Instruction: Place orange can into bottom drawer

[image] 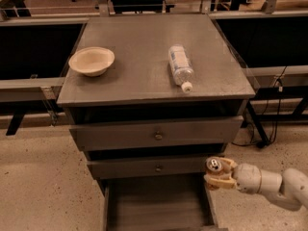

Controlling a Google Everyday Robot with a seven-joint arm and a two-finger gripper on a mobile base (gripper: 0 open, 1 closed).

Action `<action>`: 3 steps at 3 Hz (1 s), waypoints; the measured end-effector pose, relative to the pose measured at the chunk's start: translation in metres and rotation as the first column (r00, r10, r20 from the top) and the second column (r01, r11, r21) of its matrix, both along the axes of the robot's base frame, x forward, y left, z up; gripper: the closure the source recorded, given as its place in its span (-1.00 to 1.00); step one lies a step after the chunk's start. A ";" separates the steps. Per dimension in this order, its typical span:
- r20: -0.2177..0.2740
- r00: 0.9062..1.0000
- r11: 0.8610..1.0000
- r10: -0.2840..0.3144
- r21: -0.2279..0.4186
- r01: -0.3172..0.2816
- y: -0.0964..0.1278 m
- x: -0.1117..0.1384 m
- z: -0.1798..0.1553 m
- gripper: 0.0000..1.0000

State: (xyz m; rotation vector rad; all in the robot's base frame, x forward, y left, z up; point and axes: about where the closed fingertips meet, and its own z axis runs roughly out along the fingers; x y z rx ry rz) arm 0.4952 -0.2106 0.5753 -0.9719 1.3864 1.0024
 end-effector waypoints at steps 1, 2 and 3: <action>-0.017 0.999 0.996 -0.033 0.081 0.034 -0.004 -0.025 -0.078 1.00; -0.012 0.999 0.989 -0.044 0.144 0.045 -0.005 -0.036 -0.118 1.00; -0.018 0.999 0.987 -0.044 0.155 0.046 -0.003 -0.038 -0.124 1.00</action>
Offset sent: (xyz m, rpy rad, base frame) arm -0.0507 -0.0135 -0.1657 0.2175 0.0002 -0.0663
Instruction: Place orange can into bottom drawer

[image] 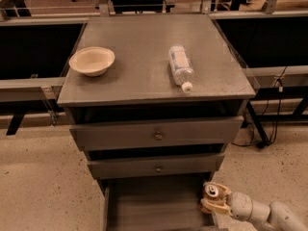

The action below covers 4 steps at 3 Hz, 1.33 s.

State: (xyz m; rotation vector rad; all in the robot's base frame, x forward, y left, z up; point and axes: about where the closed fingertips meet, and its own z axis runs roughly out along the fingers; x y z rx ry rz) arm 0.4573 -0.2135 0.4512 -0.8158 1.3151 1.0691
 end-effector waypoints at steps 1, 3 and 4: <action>-0.030 0.998 0.998 -0.048 -0.045 0.047 0.002 0.007 -0.015 1.00; 0.139 0.977 0.984 -0.161 -0.052 0.169 0.025 0.029 -0.043 1.00; 0.198 0.967 0.983 -0.162 -0.055 0.176 0.031 0.031 -0.040 1.00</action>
Offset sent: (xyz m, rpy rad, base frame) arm 0.0388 0.0074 -0.0829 -0.0739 -0.0831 -0.2637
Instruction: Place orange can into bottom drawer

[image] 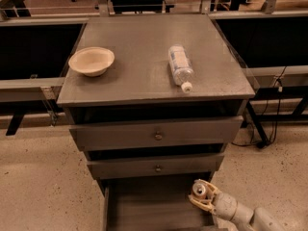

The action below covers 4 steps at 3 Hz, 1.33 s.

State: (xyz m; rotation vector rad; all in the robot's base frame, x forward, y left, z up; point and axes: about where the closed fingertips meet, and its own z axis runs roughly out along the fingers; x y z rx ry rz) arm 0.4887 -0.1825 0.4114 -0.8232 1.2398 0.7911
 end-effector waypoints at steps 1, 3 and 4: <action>-0.026 1.000 1.000 0.001 -0.015 -0.001 0.004 0.004 -0.010 1.00; -0.066 0.998 1.000 0.001 0.008 0.000 0.018 0.017 -0.093 1.00; -0.047 0.998 0.996 0.034 -0.075 -0.037 0.022 0.018 -0.133 0.49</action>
Offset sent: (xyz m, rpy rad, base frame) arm 0.0269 0.0186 -0.1083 -0.0081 0.1160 -0.0347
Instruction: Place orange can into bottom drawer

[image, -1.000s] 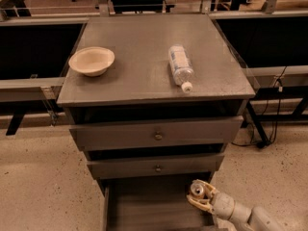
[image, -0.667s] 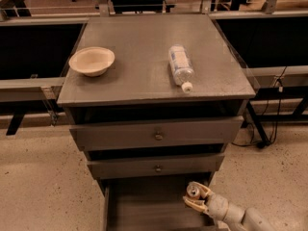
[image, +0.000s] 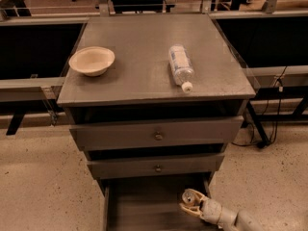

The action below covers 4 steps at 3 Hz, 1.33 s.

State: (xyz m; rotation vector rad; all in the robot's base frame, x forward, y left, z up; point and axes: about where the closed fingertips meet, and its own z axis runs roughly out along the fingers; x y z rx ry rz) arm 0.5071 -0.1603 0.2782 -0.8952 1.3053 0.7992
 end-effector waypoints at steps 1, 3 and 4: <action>0.000 1.000 1.000 0.000 0.000 0.000 0.000 0.000 0.000 0.02; 0.000 1.000 1.000 0.000 0.000 0.000 0.000 0.000 0.000 -1.00; 0.000 1.000 1.000 0.000 0.000 0.000 0.000 0.000 0.000 -1.00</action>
Offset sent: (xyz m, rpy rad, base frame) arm 0.0000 0.0000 0.0000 0.0000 0.0000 -0.0001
